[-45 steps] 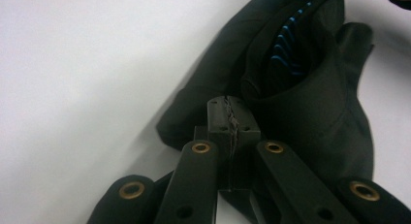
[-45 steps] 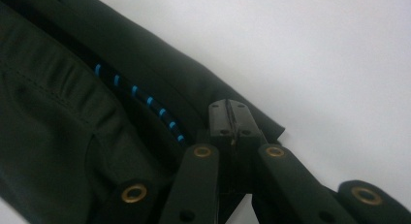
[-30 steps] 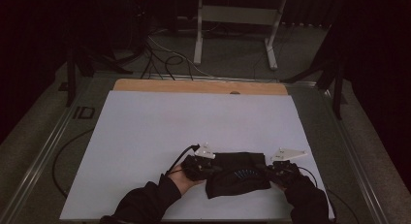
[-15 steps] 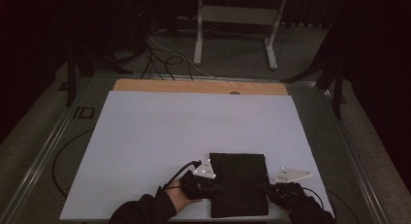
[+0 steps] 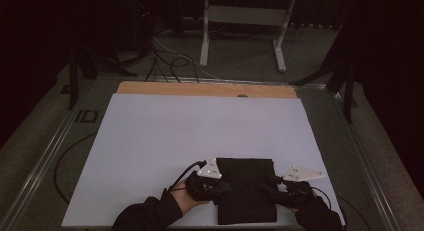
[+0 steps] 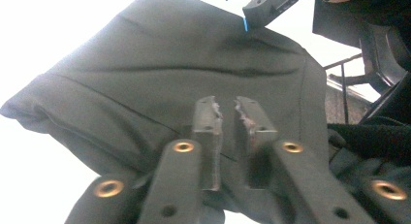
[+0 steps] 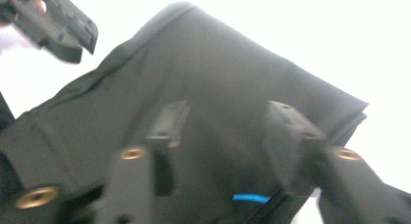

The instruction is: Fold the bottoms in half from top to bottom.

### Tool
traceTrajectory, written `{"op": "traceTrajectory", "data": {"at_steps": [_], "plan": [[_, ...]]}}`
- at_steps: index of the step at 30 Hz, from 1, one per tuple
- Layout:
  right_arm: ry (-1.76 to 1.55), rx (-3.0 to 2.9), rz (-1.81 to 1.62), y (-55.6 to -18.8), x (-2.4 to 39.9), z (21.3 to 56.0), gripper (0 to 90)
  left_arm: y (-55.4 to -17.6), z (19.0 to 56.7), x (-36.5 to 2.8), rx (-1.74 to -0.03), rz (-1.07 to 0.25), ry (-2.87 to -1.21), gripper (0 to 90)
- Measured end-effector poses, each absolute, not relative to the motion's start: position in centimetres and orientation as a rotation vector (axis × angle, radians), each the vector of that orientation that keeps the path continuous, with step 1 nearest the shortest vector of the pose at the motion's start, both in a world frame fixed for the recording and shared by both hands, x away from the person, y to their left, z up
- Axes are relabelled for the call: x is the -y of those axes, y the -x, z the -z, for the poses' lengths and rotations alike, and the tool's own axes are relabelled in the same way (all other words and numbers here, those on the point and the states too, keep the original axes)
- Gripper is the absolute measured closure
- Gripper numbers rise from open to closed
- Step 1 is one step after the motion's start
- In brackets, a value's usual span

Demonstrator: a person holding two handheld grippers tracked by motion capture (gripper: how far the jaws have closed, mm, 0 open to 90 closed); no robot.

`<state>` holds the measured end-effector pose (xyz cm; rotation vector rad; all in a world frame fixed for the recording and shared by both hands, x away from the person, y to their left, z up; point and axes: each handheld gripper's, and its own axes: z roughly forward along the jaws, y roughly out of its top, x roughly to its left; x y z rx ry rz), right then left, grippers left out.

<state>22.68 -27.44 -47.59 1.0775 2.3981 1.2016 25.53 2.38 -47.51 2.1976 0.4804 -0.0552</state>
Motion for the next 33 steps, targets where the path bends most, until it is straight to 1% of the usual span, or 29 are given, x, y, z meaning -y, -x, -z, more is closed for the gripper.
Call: {"op": "traceTrajectory", "data": {"at_steps": [1, 2, 3, 4, 5, 6, 7, 9, 10, 12, 13, 15, 17, 18, 20, 22, 24, 29, 32, 33], "plan": [[-1.083, -2.387, -1.207, -22.8, 27.5, 47.5, 43.7, -25.6, 47.5, -2.4, -0.482, 0.056, -2.193, 71.4], [-1.097, -2.375, -1.218, -23.0, 27.6, 47.4, 35.6, -25.6, 47.5, -2.5, -0.488, 0.051, -2.189, 65.3], [-1.096, -2.37, -1.225, -23.1, 27.7, 47.4, 33.1, -25.8, 47.5, -2.6, -0.503, 0.055, -2.18, 62.0], [-1.096, -2.37, -1.225, -23.1, 27.7, 47.4, 33.1, -25.8, 47.5, -2.6, -0.503, 0.055, -2.18, 59.5], [-1.103, -2.364, -1.233, -23.2, 27.7, 47.4, 28.6, -25.9, 47.4, -2.7, -0.512, 0.058, -2.176, 59.5], [-1.12, -2.355, -1.244, -23.5, 27.7, 47.4, 25.2, -26.0, 47.4, -2.8, -0.512, 0.062, -2.174, 54.3], [-1.128, -2.35, -1.25, -23.5, 27.7, 47.3, 23.9, -26.0, 47.3, -2.8, -0.515, 0.057, -2.173, 52.5], [-1.127, -2.349, -1.253, -23.7, 27.7, 47.2, 17.2, -26.1, 47.2, -2.9, -0.518, 0.058, -2.174, 46.7], [-1.127, -2.349, -1.253, -23.7, 27.7, 47.2, 17.2, -26.1, 47.2, -2.9, -0.518, 0.058, -2.174, 44.2], [-1.124, -2.347, -1.25, -23.7, 27.6, 47.2, 15.8, -26.1, 46.9, -2.9, -0.526, 0.038, -2.17, 44.2], [-1.118, -2.34, -1.252, -23.8, 27.7, 46.9, 13.4, -26.1, 46.8, -2.9, -0.532, 0.024, -2.172, 34.5], [-1.12, -2.33, -1.246, -24.0, 27.6, 46.8, 13.0, -26.2, 46.6, -2.9, -0.532, 0.015, -2.175, 28.3], [-1.122, -2.326, -1.252, -24.1, 27.7, 46.6, 10.6, -26.3, 46.5, -2.9, -0.535, 0.017, -2.179, 19.2], [-1.125, -2.318, -1.251, -24.2, 27.7, 46.5, 10.7, -26.3, 46.3, -3.0, -0.539, 0.011, -2.178, 16.1], [-1.119, -2.316, -1.251, -24.3, 27.7, 46.3, 10.6, -26.5, 46.2, -3.0, -0.541, 0.031, -2.174, 10.7], [-1.119, -2.309, -1.25, -24.4, 27.7, 46.1, 10.6, -26.7, 46.1, -3.2, -0.528, 0.059, -2.169, 1.6], [-1.11, -2.306, -1.25, -24.5, 27.7, 46.0, 10.6, -26.7, 46.0, -3.2, -0.523, 0.059, -2.168, 0.1], [-1.104, -2.3, -1.241, -24.7, 27.6, 45.4, 10.6, -26.9, 45.7, -3.4, -0.548, 0.037, -2.151, 0.0], [-1.1, -2.3, -1.231, -25.1, 27.5, 45.0, 10.5, -27.2, 45.4, -3.6, -0.582, -0.013, -2.136, 0.0], [-1.095, -2.299, -1.223, -25.2, 27.5, 44.9, 10.5, -27.3, 45.3, -3.7, -0.589, -0.009, -2.13, 0.0]]}}
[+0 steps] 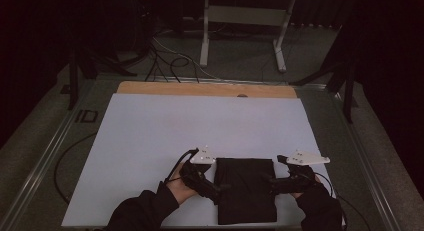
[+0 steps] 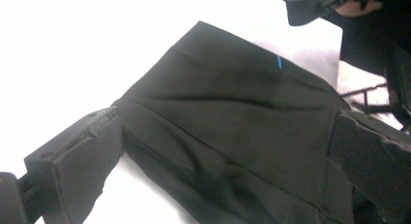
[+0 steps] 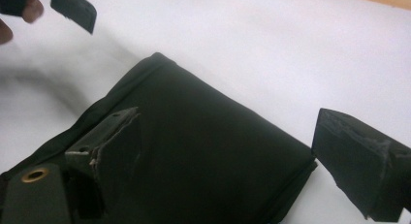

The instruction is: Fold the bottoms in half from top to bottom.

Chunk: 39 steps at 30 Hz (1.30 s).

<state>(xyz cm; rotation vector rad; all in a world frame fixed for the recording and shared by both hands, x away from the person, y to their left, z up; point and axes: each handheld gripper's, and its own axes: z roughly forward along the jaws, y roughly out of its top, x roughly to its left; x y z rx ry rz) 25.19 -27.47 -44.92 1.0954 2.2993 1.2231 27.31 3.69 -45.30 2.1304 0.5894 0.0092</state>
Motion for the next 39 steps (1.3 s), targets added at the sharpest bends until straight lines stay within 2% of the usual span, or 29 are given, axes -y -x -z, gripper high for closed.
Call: {"op": "traceTrajectory", "data": {"at_steps": [10, 24, 39], "plan": [[-1.137, -2.255, -1.198, -26.3, 27.5, 45.1, 10.5, -28.4, 45.3, -3.8, -0.684, -0.073, -2.113, 0.0], [-1.197, -2.207, -1.123, -27.6, 27.9, 47.1, 10.1, -29.9, 47.4, -3.9, -0.771, -0.105, -2.099, 0.0], [-1.265, -2.269, -1.04, -27.5, 27.9, 49.4, 10.0, -31.1, 50.1, -3.4, -0.84, -0.007, -2.121, 0.0]]}}
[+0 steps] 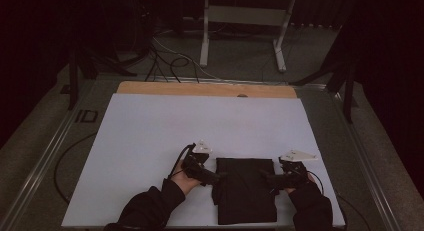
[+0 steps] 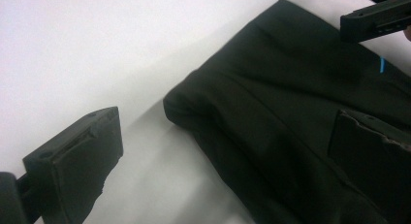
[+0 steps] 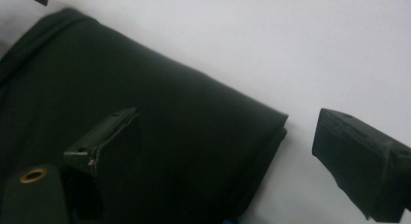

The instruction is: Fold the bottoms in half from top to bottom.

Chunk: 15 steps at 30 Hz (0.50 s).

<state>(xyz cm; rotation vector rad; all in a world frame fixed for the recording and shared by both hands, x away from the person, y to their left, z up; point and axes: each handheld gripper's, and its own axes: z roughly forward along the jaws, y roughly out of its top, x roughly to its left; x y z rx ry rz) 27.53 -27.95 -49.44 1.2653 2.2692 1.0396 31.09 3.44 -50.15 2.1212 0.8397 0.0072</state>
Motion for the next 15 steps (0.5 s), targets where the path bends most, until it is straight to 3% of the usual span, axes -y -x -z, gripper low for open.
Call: {"op": "traceTrajectory", "data": {"at_steps": [12, 15], "plan": [[-1.352, -2.33, -0.994, -27.9, 27.9, 50.9, 10.1, -31.1, 51.5, -2.5, -0.864, 0.073, -2.163, 0.1], [-1.359, -2.342, -0.973, -27.9, 27.6, 51.1, 10.1, -31.1, 51.7, -2.4, -0.865, 0.081, -2.166, 3.5]]}}
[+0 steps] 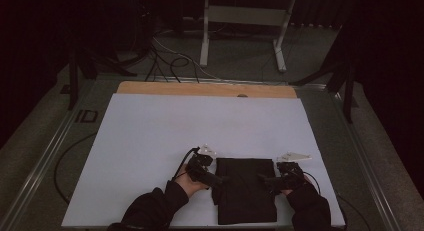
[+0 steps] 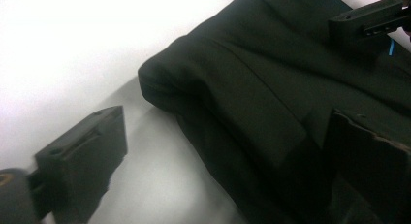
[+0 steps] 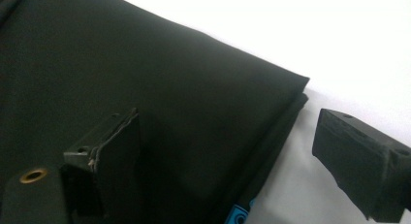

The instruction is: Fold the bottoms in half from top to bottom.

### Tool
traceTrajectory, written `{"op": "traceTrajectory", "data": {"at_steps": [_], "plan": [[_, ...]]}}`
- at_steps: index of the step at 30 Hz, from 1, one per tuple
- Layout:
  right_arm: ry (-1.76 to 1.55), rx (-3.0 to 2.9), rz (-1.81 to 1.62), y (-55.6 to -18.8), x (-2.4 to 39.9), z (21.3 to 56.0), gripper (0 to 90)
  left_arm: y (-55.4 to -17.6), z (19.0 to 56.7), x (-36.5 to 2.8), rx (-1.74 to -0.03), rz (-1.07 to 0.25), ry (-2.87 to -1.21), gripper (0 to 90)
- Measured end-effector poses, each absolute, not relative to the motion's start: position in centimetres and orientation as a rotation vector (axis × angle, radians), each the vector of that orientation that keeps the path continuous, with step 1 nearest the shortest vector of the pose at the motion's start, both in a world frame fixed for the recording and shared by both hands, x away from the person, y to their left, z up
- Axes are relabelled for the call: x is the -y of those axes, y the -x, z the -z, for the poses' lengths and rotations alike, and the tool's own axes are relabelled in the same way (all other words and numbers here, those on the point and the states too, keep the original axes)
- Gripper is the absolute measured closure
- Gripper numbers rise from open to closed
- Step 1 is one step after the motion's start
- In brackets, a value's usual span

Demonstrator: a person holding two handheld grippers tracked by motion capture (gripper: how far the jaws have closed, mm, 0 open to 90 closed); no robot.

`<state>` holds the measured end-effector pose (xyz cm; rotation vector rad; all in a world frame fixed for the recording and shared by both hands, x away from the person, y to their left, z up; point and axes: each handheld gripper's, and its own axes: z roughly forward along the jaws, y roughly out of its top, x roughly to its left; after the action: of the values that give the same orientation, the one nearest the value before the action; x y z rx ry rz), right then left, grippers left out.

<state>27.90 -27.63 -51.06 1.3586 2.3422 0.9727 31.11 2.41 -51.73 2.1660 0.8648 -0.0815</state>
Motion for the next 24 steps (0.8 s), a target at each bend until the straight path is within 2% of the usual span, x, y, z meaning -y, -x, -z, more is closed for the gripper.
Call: {"op": "traceTrajectory", "data": {"at_steps": [5, 15, 20, 24], "plan": [[-1.361, -2.365, -0.936, -27.9, 27.3, 51.4, 10.1, -31.0, 51.9, -2.2, -0.873, 0.065, -2.174, 7.7], [-1.375, -2.367, -0.885, -27.8, 26.9, 51.7, 10.6, -30.3, 51.9, -1.5, -0.853, 0.03, -2.184, 22.5], [-1.368, -2.376, -0.889, -27.6, 26.8, 51.6, 18.5, -30.2, 51.9, -1.3, -0.85, 0.04, -2.182, 33.3], [-1.359, -2.387, -0.909, -27.5, 26.8, 51.4, 29.2, -30.2, 51.9, -1.2, -0.863, 0.057, -2.172, 38.7]]}}
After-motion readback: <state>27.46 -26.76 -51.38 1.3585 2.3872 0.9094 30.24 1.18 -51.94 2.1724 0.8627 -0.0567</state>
